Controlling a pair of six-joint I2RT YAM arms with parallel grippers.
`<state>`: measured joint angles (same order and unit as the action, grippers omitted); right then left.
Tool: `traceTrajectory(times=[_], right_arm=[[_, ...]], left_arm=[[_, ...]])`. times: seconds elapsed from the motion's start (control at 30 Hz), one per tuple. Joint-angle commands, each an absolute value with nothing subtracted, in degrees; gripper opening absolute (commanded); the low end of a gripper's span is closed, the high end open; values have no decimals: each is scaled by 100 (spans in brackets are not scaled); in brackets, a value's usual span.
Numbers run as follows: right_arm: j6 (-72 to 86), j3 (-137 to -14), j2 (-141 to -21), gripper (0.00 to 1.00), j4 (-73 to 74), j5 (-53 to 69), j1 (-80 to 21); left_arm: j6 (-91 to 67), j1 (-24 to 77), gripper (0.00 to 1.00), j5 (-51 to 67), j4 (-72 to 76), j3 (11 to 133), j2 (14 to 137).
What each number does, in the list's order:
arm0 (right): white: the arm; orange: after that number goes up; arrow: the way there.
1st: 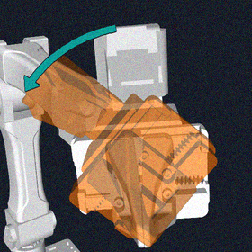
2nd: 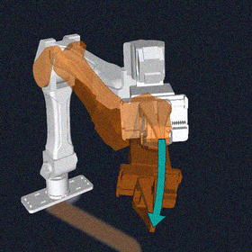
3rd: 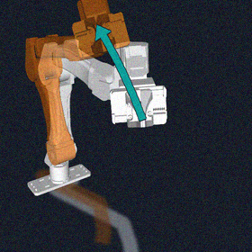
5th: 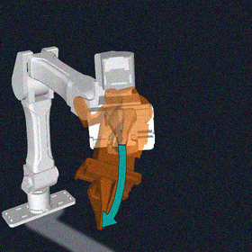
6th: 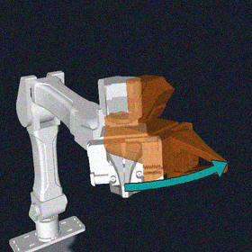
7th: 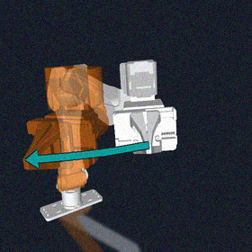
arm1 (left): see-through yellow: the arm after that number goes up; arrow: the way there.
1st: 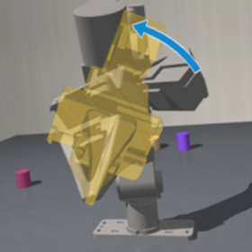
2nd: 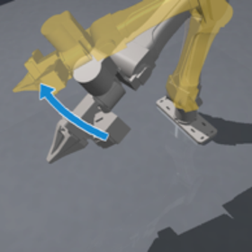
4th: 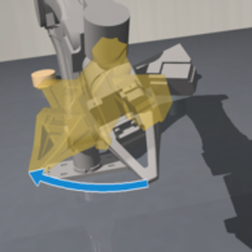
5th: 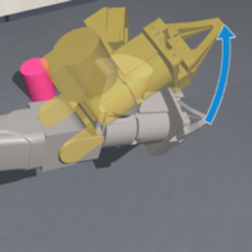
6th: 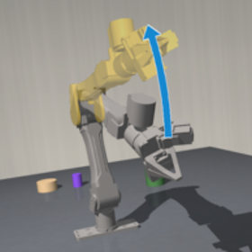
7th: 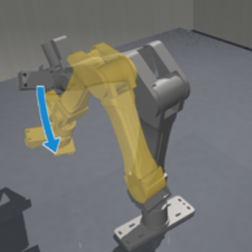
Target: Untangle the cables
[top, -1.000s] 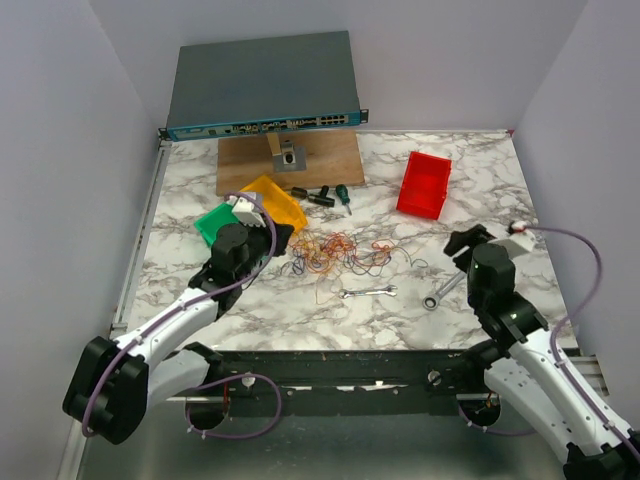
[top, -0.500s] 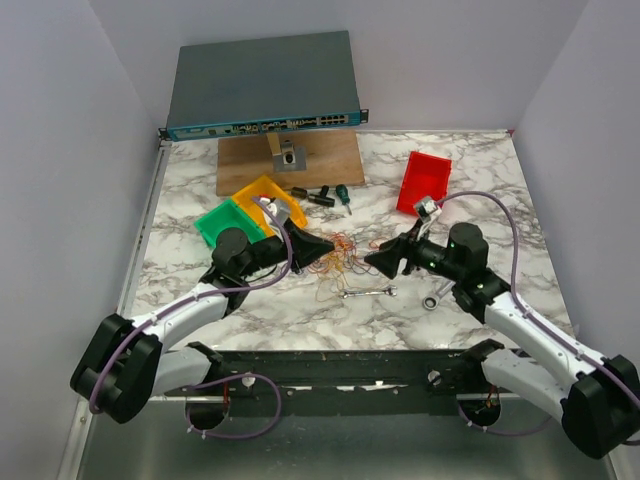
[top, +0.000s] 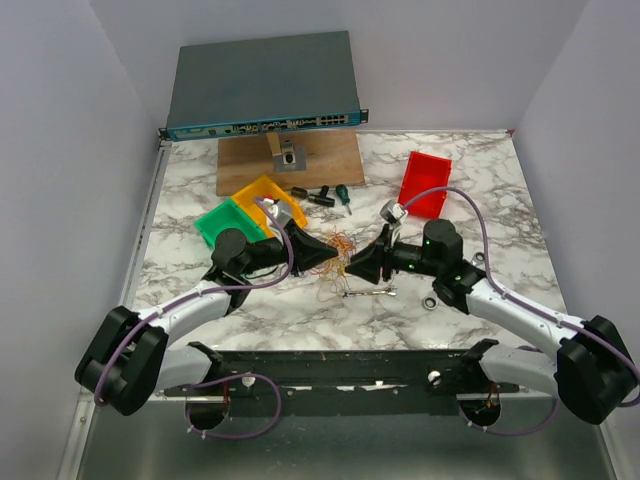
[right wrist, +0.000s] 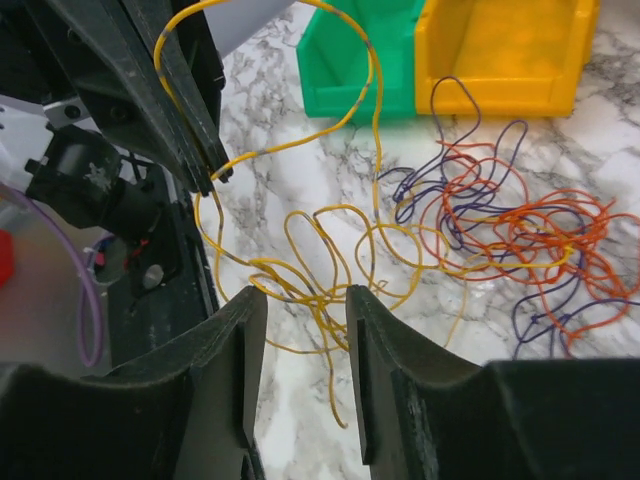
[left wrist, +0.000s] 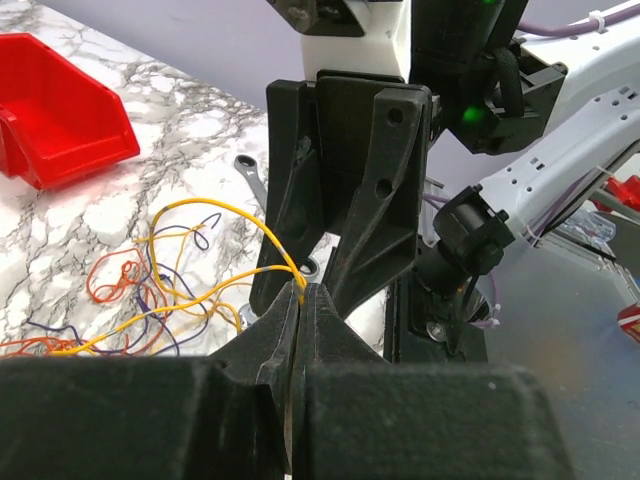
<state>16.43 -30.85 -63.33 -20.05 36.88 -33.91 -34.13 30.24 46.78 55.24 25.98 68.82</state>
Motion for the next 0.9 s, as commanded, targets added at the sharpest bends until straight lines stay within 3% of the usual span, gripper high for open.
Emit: traceTrajectory(times=[0.0,0.03,0.13,0.17,0.3,0.43,0.53,0.63,0.87], right_arm=[[1605,-3288,-6571,41,-2387,3507,-3575],[1640,-3264,-6576,38,-2452,3419,-3585],[1779,-3123,-6491,6,-2500,2899,-3586],[1842,-3054,-6358,1,-2509,2572,-3586],[2205,-2584,-5386,1,-2308,553,-3585],[3032,-2517,-4071,1,-798,-3311,-3582],[3577,-2613,-3273,1,348,-5411,-3576],[3570,-2721,-2597,1,773,-6370,-3577],[3144,-3300,-2120,1,1079,-7249,-3580]], left_arm=[[-3437,3050,0,4915,5801,2707,6900],[-3423,3050,0,4910,5785,2711,6891],[-3389,3048,0,4847,5716,2703,6833],[-3342,3050,0,4753,5607,2691,6788],[-2837,3050,0,3479,4389,2685,6372],[-2614,3002,0,1245,3001,2625,5860],[-2790,2889,0,123,2487,2509,5550],[-2968,2822,0,-622,2174,2429,5361],[-3074,2819,0,-1174,1628,2607,5406]])
